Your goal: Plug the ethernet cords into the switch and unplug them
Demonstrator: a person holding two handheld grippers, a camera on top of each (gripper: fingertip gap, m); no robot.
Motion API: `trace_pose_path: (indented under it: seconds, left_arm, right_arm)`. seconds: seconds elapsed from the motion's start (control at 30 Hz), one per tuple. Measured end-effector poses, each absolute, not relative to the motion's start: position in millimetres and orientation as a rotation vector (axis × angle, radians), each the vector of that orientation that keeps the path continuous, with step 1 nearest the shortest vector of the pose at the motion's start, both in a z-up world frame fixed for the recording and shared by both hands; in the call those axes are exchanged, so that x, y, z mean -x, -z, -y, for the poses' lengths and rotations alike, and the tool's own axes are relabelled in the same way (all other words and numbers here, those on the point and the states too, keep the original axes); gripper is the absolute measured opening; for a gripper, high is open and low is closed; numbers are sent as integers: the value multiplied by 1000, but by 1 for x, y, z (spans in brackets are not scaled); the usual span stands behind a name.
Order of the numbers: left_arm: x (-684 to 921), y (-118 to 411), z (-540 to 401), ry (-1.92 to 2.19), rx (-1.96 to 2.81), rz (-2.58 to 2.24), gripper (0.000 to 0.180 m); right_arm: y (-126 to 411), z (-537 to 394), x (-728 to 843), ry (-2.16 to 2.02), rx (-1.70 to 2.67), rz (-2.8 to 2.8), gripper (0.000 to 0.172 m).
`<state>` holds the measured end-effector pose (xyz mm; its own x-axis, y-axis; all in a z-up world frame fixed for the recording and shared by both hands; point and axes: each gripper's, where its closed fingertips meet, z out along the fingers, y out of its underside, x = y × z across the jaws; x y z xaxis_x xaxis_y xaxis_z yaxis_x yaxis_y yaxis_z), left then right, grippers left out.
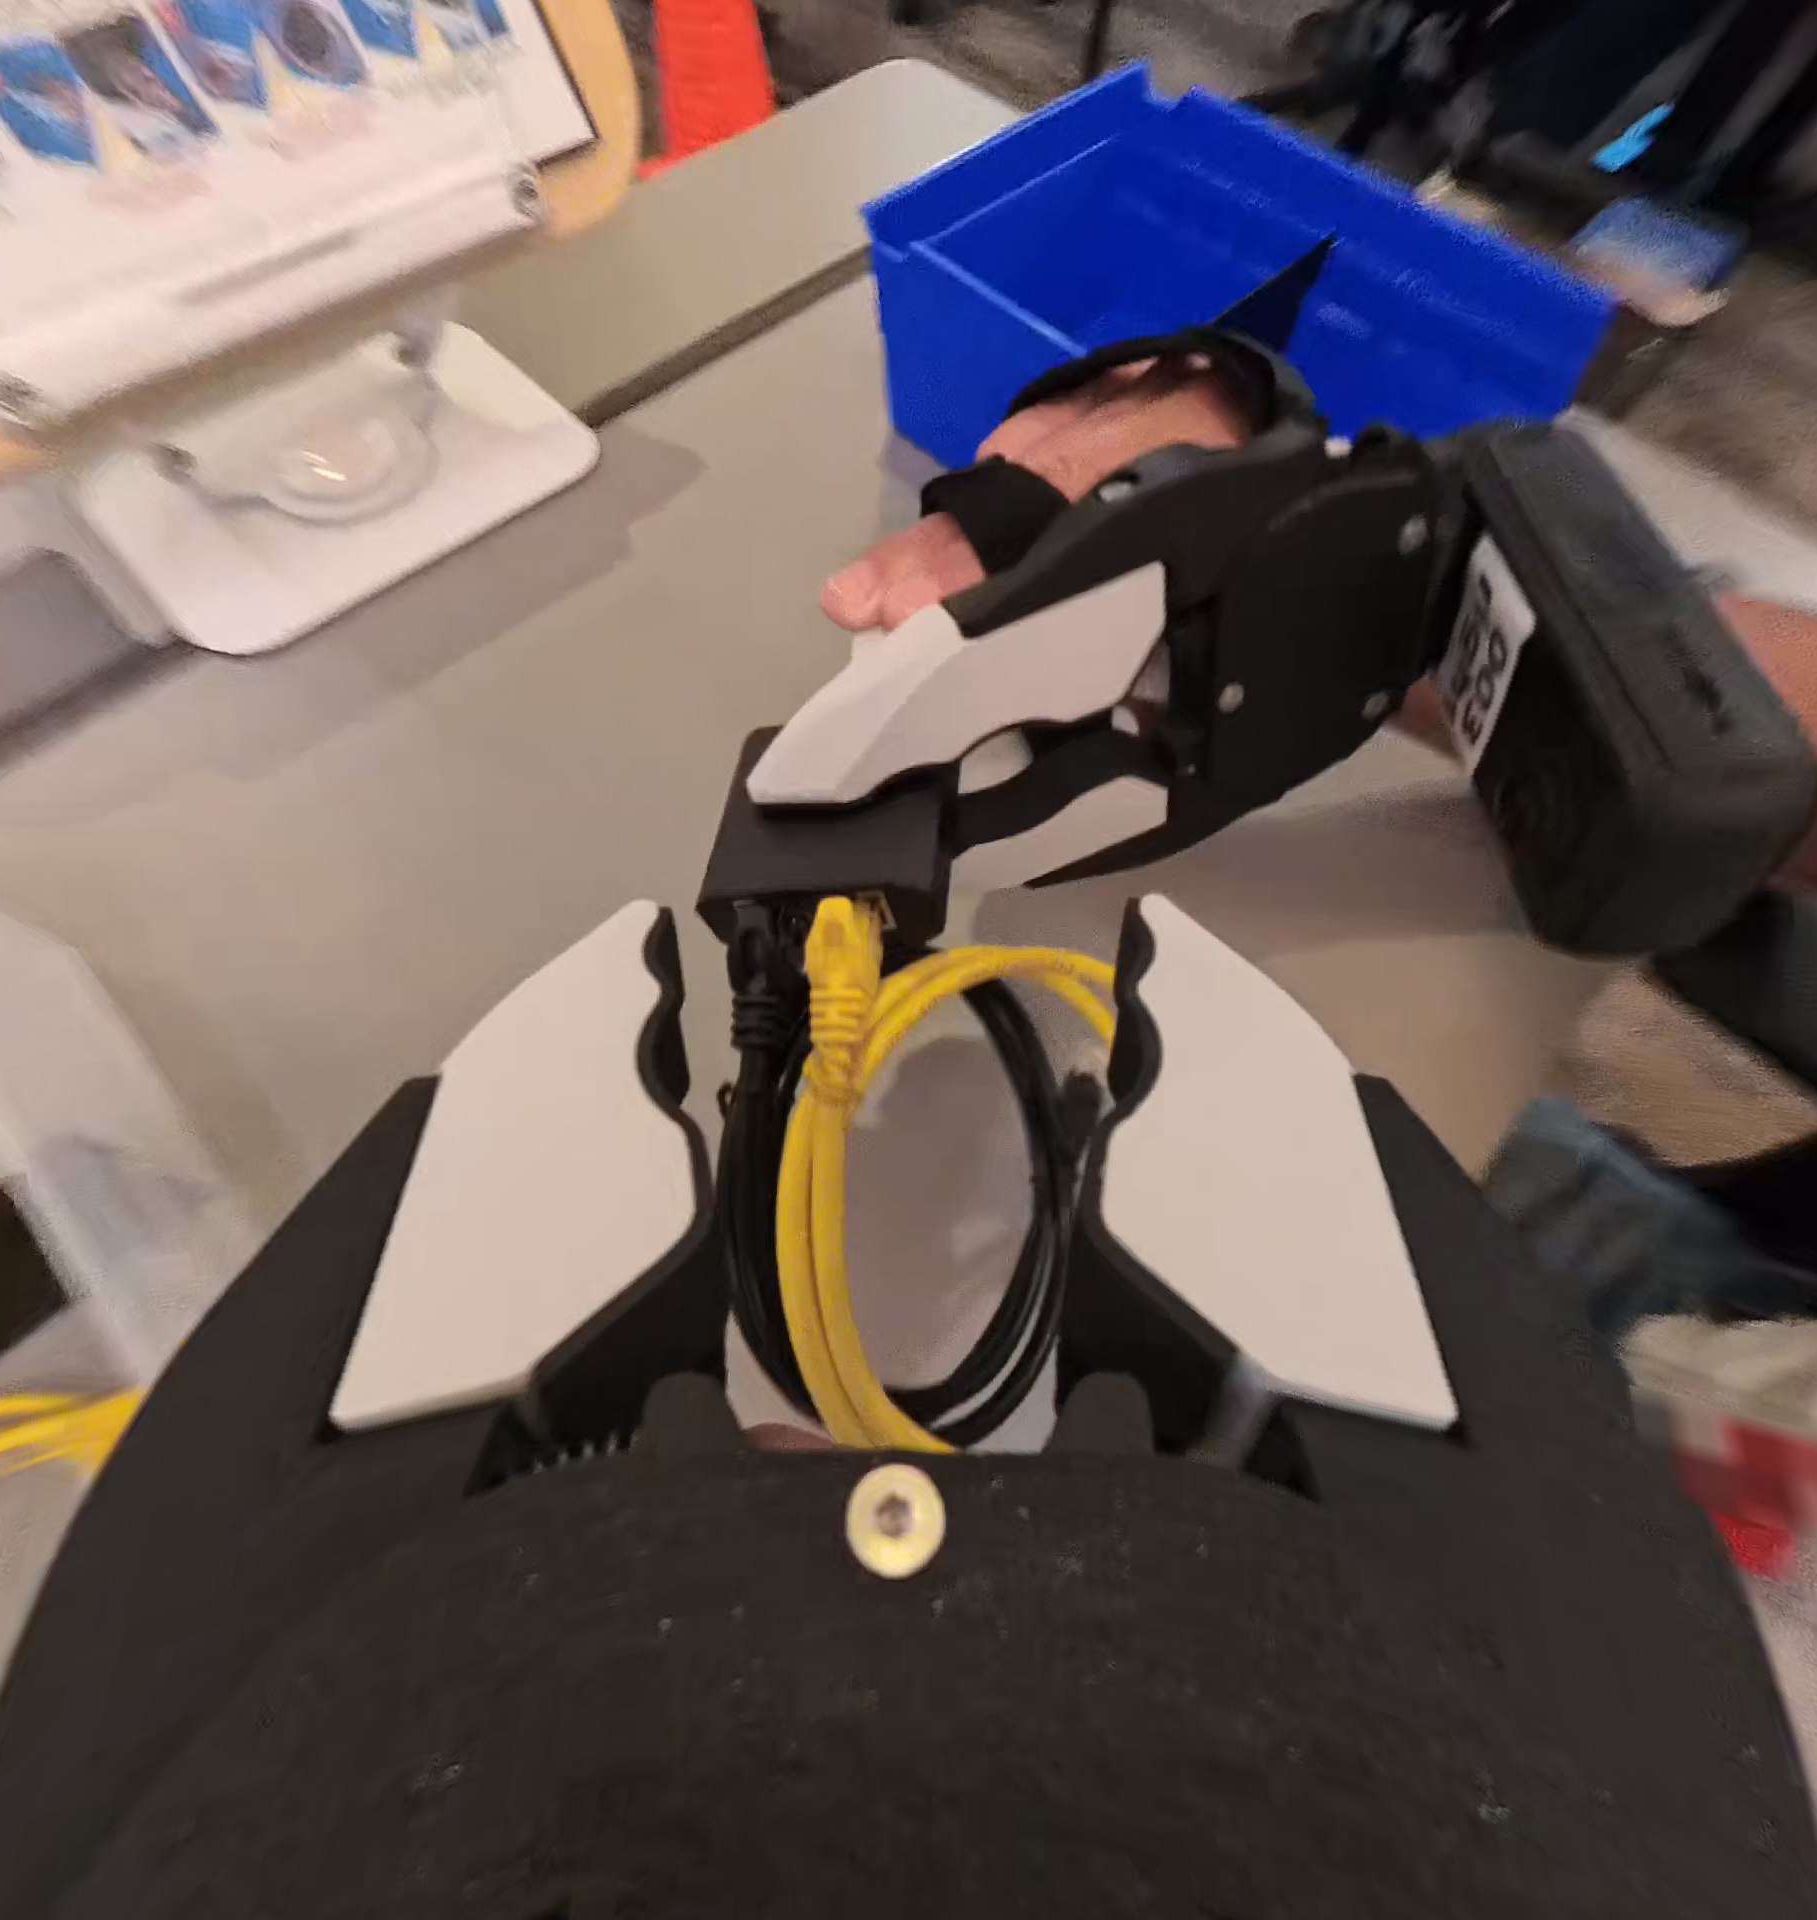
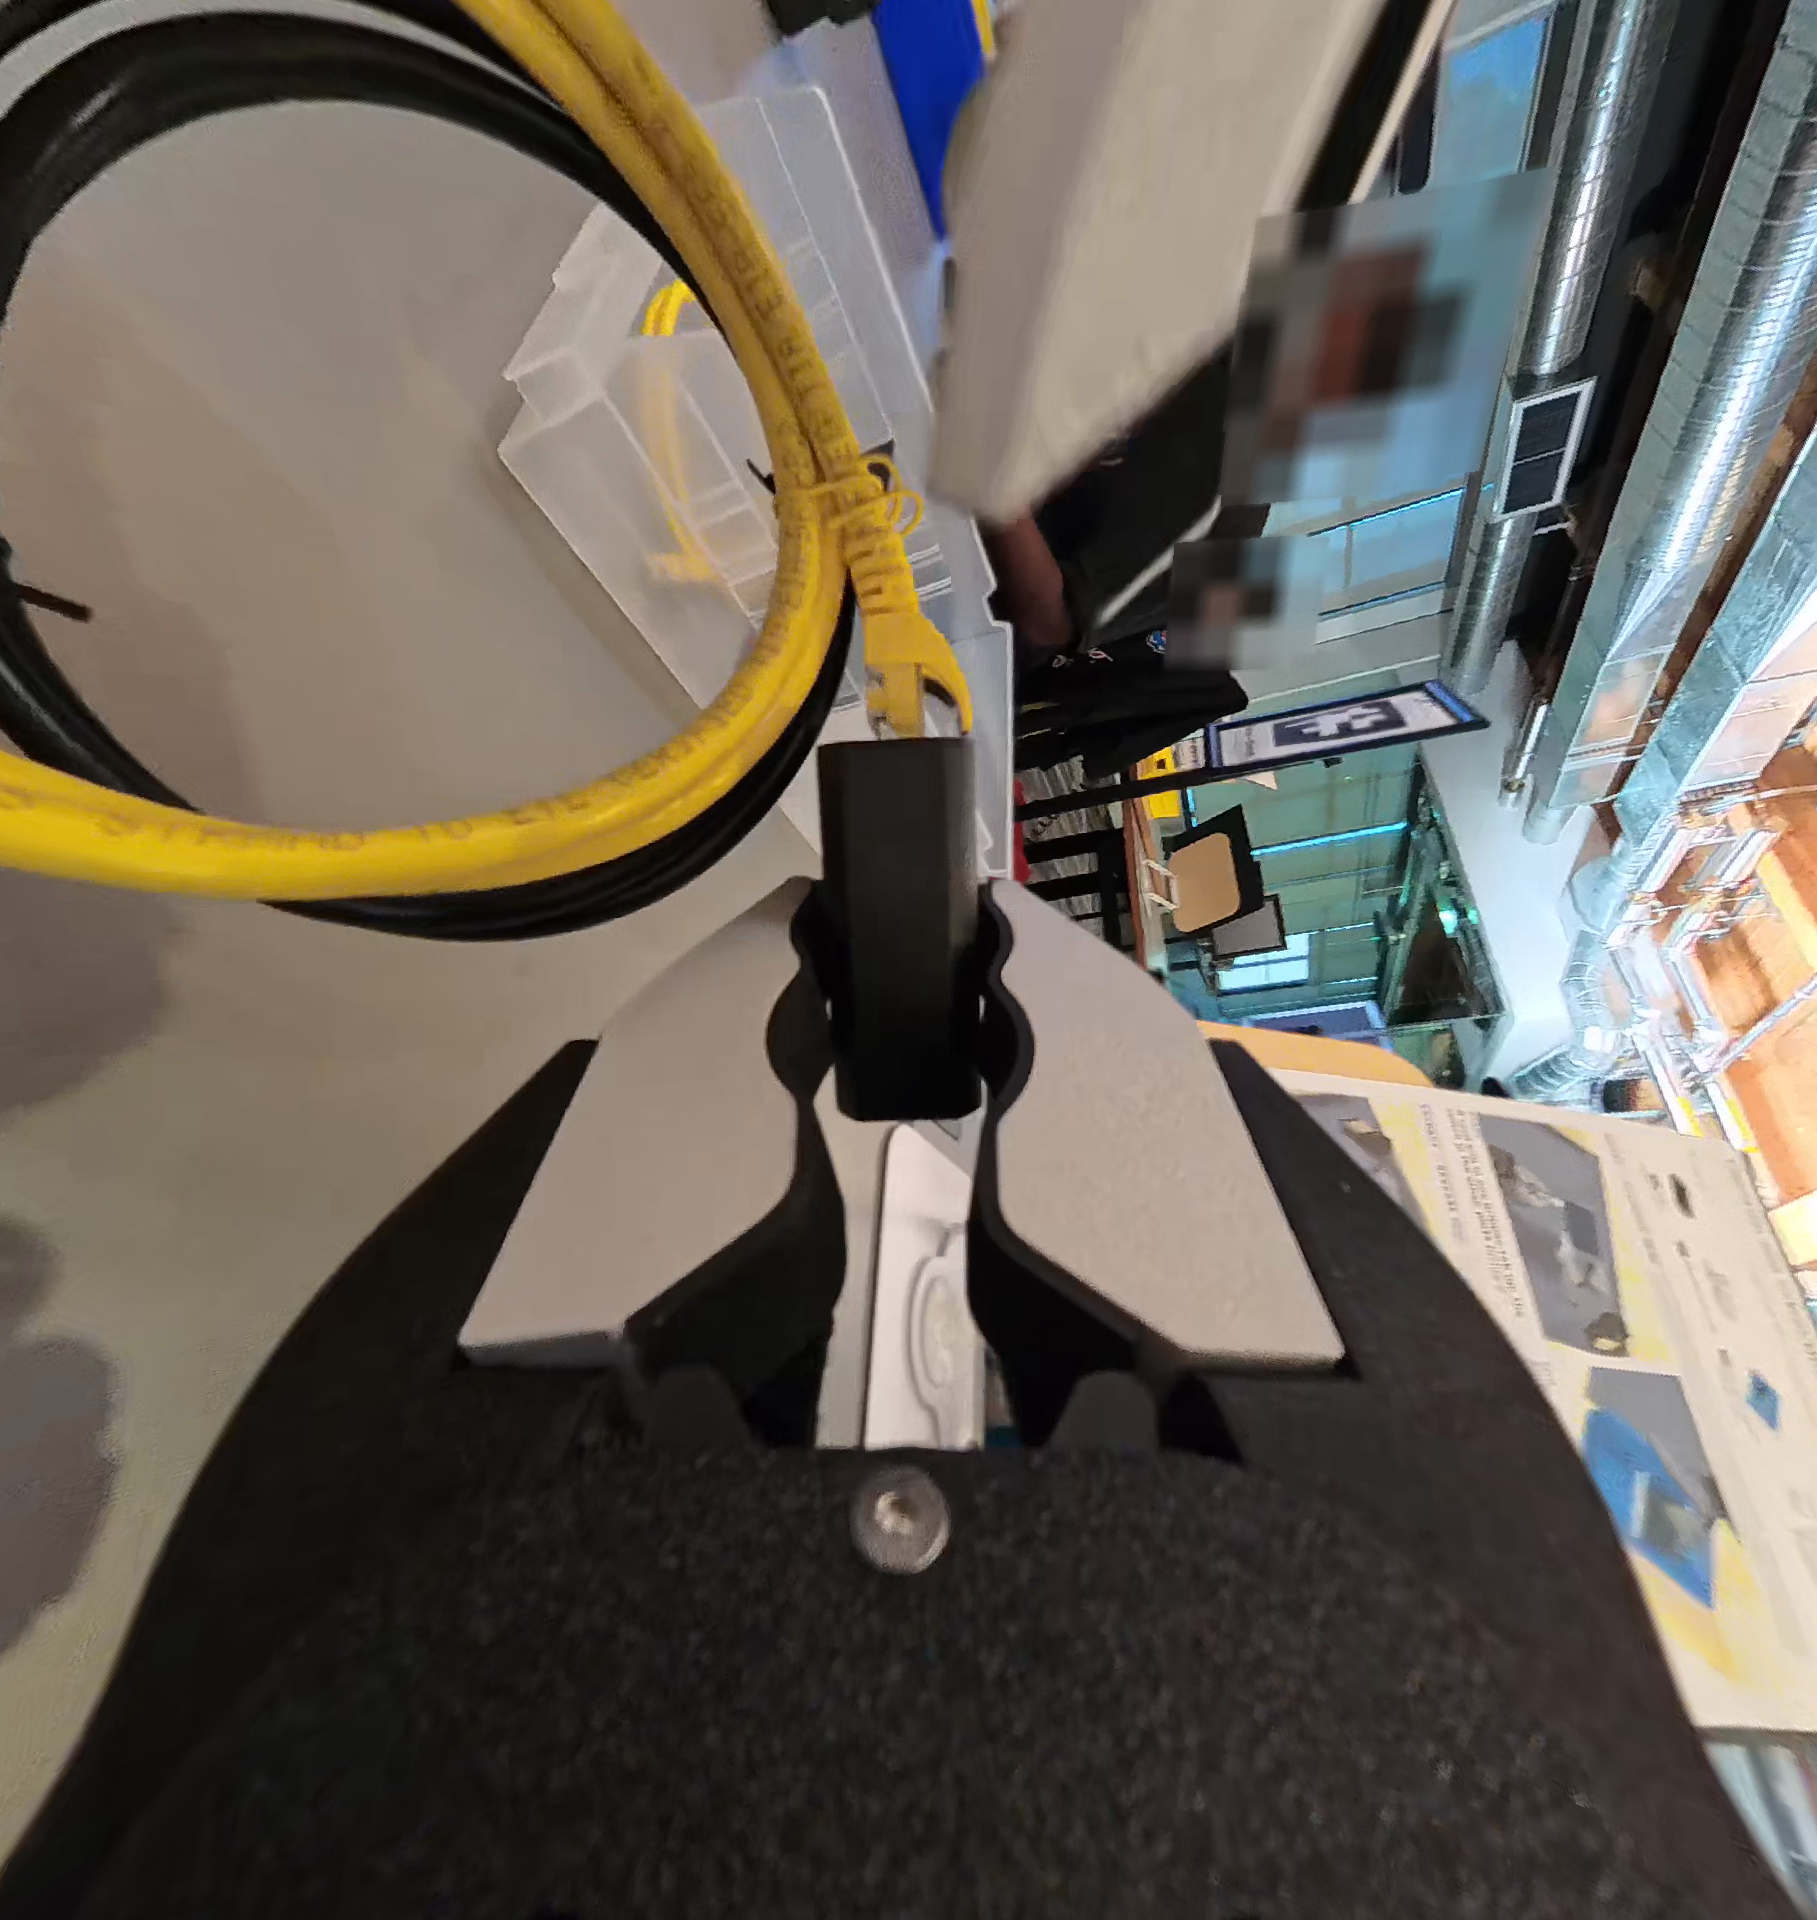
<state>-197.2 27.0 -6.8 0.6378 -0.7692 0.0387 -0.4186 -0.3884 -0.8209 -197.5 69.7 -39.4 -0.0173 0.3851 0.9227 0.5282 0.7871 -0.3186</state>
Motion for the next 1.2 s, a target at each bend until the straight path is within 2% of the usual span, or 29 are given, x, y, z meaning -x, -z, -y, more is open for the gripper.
trace_pose_path:
  seconds: [0.13, 0.3, 0.43, 0.57, 0.7, 0.8, 0.9, 0.97, 1.13, 1.2]
  left_arm:
    - [196, 23, -39, 789, 2144, -882, 81]
    - [186, 31, -36, 811, 2153, -983, 61]
    - [187, 35, -34, 765, 2126, -1103, 60]
    - [184, 34, -28, 1015, 2032, -1186, 61]
    - [185, 9, -10, 1465, 1764, -1246, 61]
    - [191, -23, 10, 1788, 1432, -1293, 61]
    - [184, -42, 10, 1909, 1240, -1312, 61]
    - [181, -60, 12, 1971, 1094, -1330, 61]
    - [180, -84, 28, 2204, 786, -1447, 61]
    - [176, -83, 33, 2292, 697, -1460, 61]
  right_arm:
    - [27, -61, 198, 142, 702, 1609, 24]
    - [20, -57, 198, 184, 690, 1610, 24]
    - [20, -55, 198, 287, 652, 1629, 24]
    - [21, -46, 196, 175, 649, 1688, 25]
    - [-4, -42, 177, -87, 798, 1668, 54]
    - [-33, -31, 158, -503, 907, 1603, 54]
    - [-55, -23, 158, -991, 999, 1453, 81]
    - [-60, -26, 165, -1143, 1029, 1351, 92]
    - [-85, 2, 165, -1132, 709, 1286, 73]
    - [-83, 9, 167, -1052, 696, 1376, 75]
